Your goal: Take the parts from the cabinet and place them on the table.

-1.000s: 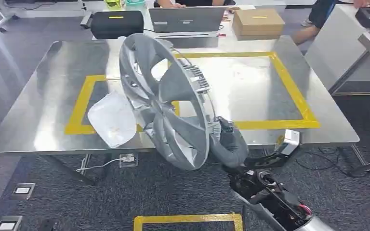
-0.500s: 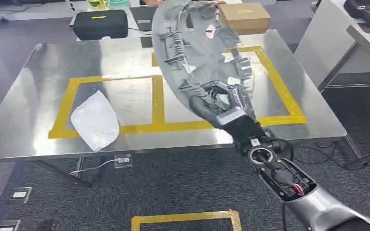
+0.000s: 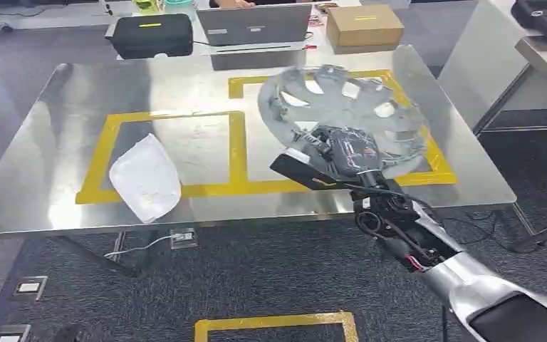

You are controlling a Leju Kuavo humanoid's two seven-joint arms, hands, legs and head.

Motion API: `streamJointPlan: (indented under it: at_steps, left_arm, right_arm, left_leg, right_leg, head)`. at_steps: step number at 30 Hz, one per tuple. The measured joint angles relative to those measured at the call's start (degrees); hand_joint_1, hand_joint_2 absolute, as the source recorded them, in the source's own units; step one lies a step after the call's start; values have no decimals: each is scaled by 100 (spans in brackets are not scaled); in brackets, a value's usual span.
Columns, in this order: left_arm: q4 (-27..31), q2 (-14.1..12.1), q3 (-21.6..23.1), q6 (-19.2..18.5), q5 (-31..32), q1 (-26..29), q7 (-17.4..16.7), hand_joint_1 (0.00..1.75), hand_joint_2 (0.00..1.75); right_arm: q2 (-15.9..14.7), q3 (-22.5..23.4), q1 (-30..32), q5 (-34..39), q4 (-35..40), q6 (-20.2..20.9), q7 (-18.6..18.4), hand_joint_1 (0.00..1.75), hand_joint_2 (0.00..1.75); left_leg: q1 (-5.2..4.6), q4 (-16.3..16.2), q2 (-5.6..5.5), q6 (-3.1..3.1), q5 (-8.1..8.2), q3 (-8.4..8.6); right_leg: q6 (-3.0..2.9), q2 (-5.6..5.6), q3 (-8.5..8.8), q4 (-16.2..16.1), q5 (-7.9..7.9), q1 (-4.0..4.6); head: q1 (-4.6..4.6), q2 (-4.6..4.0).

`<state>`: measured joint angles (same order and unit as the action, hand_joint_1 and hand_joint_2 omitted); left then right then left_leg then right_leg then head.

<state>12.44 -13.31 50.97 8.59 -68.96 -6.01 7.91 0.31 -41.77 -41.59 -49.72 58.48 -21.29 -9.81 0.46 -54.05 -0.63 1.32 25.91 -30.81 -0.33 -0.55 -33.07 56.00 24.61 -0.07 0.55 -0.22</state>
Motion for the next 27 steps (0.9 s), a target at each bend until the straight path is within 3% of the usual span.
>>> streamJointPlan:
  at_steps: [11,17,18,20,21,27]
  left_arm:
    - [0,-7,37,-63,61,-5,68,0,175]
    - [0,-7,44,-116,85,-5,182,0,175]
    - [0,-7,46,-114,129,-5,212,0,175]
    - [0,-9,55,-111,166,-5,240,0,175]
    - [0,-9,59,-105,175,-5,262,0,0]
    - [0,-26,61,-46,63,-4,258,0,0]
  right_arm:
    - [111,-171,-48,-687,-1570,199,-177,175,175]
    - [232,-241,-52,-715,-1990,284,11,175,175]
    - [258,-256,-51,-717,-2055,284,26,0,175]
    - [304,-267,-52,-717,-2160,280,53,0,175]
    - [319,-273,-55,-717,-2204,273,76,0,175]
    - [361,-304,-119,-667,-2372,203,219,0,175]
  left_leg:
    - [1,0,0,0,0,-3]
    - [3,0,4,0,0,0]
    - [3,0,4,0,0,0]
    - [2,0,3,0,0,1]
    - [2,0,3,0,0,1]
    - [1,-1,3,0,0,7]
  right_leg:
    - [0,-1,-5,-3,0,1]
    - [0,-6,-2,-2,-1,3]
    - [0,-5,-2,-2,-1,2]
    - [0,-5,-1,-2,-1,2]
    - [0,-5,-1,-2,-1,2]
    - [0,-5,5,-3,-1,1]
  head:
    - [4,0]
    - [9,0]
    - [6,0]
    - [6,0]
    - [6,0]
    - [2,0]
